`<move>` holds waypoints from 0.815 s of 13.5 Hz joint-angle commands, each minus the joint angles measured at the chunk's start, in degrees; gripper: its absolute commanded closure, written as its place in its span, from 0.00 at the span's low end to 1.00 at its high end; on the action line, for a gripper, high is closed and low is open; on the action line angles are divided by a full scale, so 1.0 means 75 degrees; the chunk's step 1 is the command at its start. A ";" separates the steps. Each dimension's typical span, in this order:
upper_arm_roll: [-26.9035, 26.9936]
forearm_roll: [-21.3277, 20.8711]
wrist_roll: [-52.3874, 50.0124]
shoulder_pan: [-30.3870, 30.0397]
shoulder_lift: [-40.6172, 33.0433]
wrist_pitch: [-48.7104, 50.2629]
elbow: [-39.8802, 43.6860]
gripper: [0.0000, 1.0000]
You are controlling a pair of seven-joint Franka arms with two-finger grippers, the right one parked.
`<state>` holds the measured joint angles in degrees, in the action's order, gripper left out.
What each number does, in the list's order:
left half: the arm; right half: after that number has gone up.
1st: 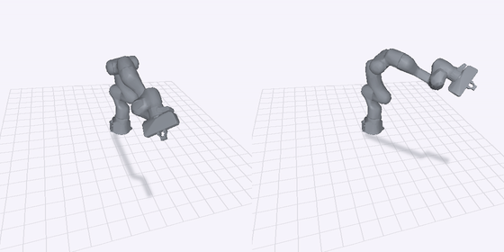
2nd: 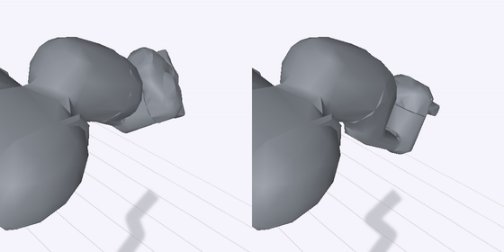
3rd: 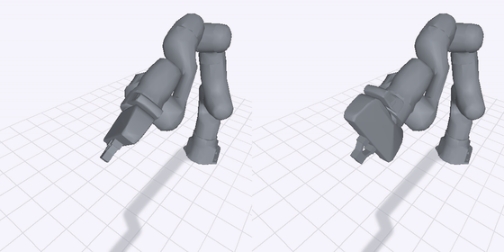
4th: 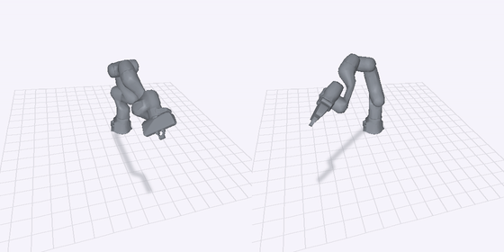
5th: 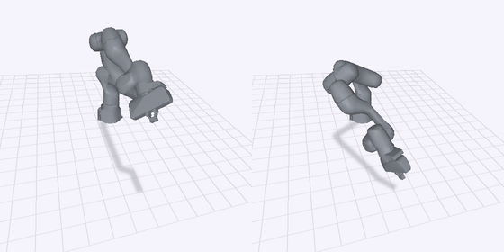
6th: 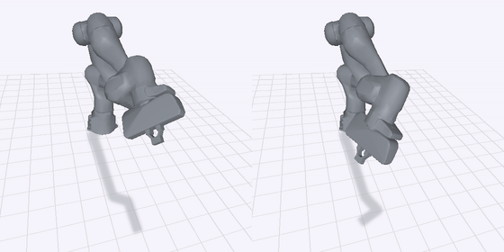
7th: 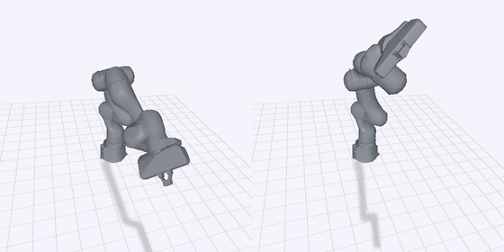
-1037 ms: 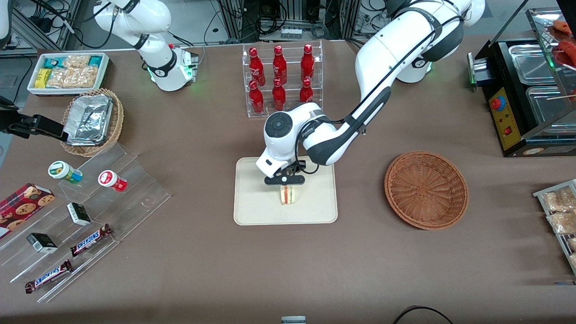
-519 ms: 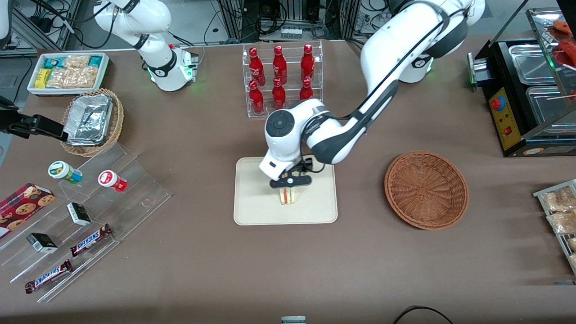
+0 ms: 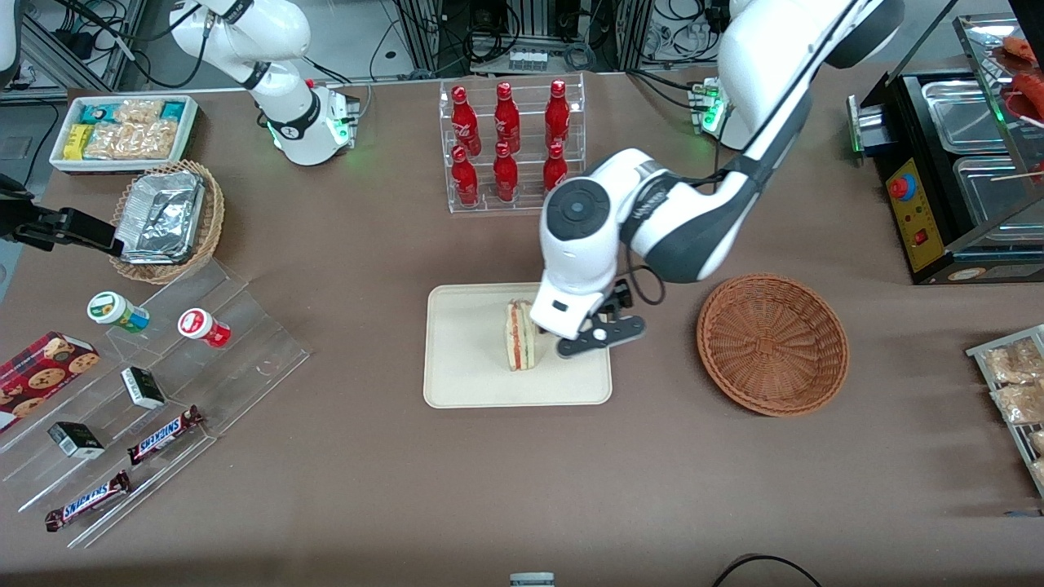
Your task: Place sandwich from basket to tray
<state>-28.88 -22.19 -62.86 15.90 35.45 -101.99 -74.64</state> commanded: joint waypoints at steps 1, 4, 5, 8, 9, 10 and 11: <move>-0.0017 0.0216 0.0772 -0.0711 -0.0740 0.0635 -0.0255 0.01; -0.0005 0.0754 0.2434 -0.1696 -0.1397 0.1478 -0.0255 0.01; -0.0017 0.0906 0.2997 -0.2047 -0.1561 0.1760 -0.0255 0.01; -0.0017 0.1270 0.4614 -0.3019 -0.2111 0.2300 -0.0348 0.01; -0.0017 0.1457 0.5211 -0.3324 -0.2357 0.2429 -0.0534 0.01; -0.0017 0.1679 0.5739 -0.3652 -0.2638 0.2442 -0.0791 0.01; -0.0017 0.1820 0.6081 -0.3911 -0.2919 0.2407 -0.1119 0.01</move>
<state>-28.55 -11.16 -22.31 -9.82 19.15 -83.48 -76.60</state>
